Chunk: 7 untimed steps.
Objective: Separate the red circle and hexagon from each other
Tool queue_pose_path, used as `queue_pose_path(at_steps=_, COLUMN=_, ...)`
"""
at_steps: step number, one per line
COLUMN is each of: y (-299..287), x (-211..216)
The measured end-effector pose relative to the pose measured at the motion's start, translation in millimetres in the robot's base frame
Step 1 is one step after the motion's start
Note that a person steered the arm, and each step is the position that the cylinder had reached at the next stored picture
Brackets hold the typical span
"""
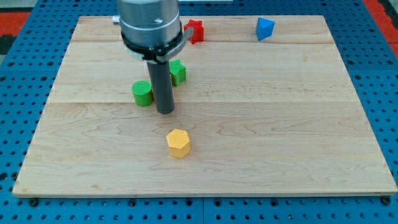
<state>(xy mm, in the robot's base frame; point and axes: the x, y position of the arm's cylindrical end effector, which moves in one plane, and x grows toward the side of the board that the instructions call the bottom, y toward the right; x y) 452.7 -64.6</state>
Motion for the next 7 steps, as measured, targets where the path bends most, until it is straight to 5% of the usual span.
queue_pose_path(at_steps=2, y=7.5, x=-16.9)
queue_pose_path(at_steps=3, y=82.6, x=42.3)
queue_pose_path(at_steps=4, y=92.5, x=104.2)
queue_pose_path(at_steps=7, y=-79.8, x=36.4)
